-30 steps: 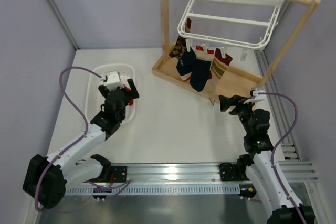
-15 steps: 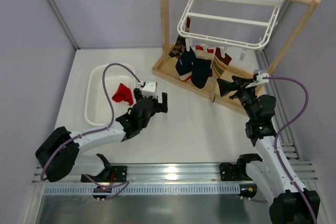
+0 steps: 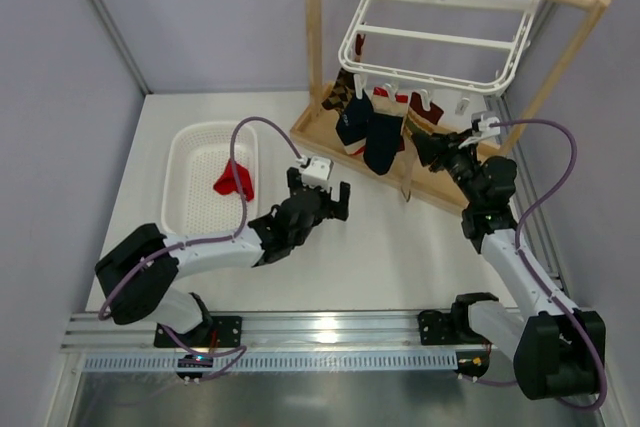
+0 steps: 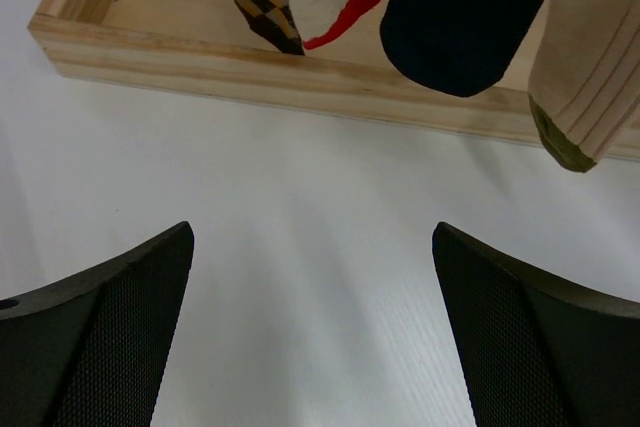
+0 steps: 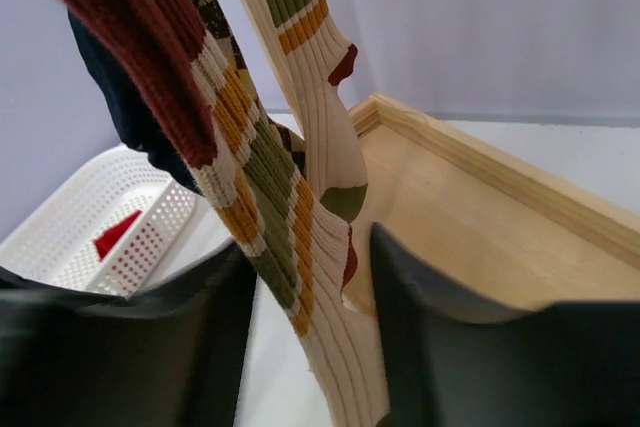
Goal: Remove the socks clipped to the hanger
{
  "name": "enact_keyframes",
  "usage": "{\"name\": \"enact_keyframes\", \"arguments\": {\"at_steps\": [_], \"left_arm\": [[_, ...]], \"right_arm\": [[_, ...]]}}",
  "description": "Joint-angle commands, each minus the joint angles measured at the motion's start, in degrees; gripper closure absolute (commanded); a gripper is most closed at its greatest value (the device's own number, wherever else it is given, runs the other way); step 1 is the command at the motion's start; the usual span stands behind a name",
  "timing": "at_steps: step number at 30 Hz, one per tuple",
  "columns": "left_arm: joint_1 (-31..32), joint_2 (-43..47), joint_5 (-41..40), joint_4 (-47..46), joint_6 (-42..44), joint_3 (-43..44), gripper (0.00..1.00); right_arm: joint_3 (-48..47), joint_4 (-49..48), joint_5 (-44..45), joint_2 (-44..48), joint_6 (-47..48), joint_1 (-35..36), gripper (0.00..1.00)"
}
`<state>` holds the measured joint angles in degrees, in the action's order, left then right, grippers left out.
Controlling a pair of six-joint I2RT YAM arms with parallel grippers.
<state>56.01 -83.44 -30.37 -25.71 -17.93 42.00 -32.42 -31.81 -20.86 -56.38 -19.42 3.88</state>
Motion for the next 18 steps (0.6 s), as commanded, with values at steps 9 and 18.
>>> {"name": "enact_keyframes", "arguments": {"at_steps": [9, 18], "left_arm": [[7.26, -6.46, -7.14, -5.22, 3.25, 8.7, 0.0], [16.41, -14.11, -16.74, -12.96, 13.1, 16.79, 0.0]], "right_arm": [[-1.06, -3.18, -2.52, 3.64, 0.35, -0.01, 0.96], [-0.97, 6.83, 2.05, 14.98, -1.15, 3.32, 0.96]]}}
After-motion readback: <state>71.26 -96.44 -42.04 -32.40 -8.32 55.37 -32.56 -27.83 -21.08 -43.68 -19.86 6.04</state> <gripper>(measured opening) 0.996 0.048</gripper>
